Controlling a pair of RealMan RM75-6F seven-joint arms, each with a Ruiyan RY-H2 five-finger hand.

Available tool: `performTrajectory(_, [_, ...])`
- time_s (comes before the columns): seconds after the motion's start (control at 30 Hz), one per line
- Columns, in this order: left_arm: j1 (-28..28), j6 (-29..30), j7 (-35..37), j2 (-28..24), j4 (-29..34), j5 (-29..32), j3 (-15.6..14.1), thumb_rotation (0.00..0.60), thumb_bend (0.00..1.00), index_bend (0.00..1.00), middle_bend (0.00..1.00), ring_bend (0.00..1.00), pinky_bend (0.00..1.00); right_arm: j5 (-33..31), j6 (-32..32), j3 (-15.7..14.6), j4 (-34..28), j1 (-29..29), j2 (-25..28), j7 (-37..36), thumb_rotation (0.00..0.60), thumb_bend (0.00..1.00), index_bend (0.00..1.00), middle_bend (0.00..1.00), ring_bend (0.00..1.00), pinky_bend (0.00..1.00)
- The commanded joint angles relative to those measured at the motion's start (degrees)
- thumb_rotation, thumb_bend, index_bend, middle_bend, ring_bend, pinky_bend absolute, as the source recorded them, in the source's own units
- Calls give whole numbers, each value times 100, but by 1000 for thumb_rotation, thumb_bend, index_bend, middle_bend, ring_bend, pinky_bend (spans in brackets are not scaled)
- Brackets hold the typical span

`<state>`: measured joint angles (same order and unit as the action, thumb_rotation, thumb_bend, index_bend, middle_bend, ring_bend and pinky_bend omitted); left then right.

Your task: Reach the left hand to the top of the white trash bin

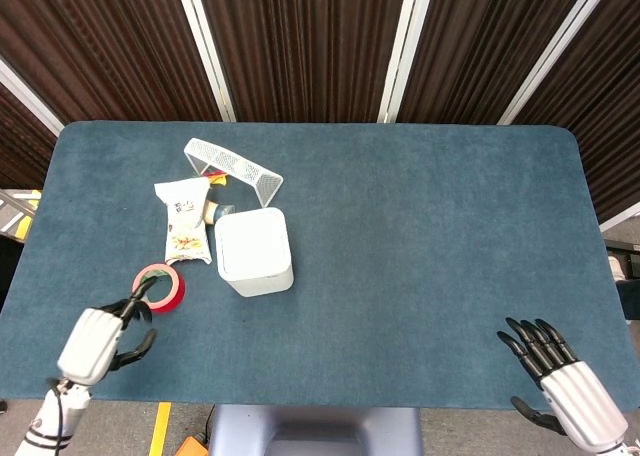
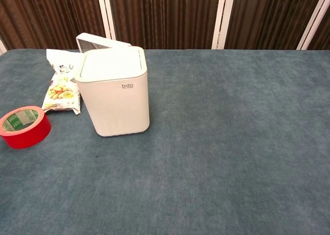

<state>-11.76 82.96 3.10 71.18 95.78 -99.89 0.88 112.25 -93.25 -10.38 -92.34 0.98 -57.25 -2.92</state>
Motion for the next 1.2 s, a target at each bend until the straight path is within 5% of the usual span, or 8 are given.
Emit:
performTrajectory(0.03, [-558,-923,23,-225,925,480,199,600,441,0,1000,1000,1000,1,-9,-9,-14,-2,19,-9,600,311,0,0,0,0])
performTrajectory(0.27, [-1106,-1844,-1243,-203,1914,1560,550,600,442,0,1000,1000,1000,51,-92,-32,26,8,54,-115,600,311,0,0,0,0])
performTrajectory(0.7, [-2066,-2294,-3451,335,2300,4141,946,600,440,0,1000,1000,1000,76,-177,-54,67,22,102,-241,600,311,0,0,0,0])
performTrajectory(1.2, [-2489,-2072,-3972,532,2218,4925,802,600,440,0,1000,1000,1000,80,-220,-57,86,43,107,-261,600,312,0,0,0,0])
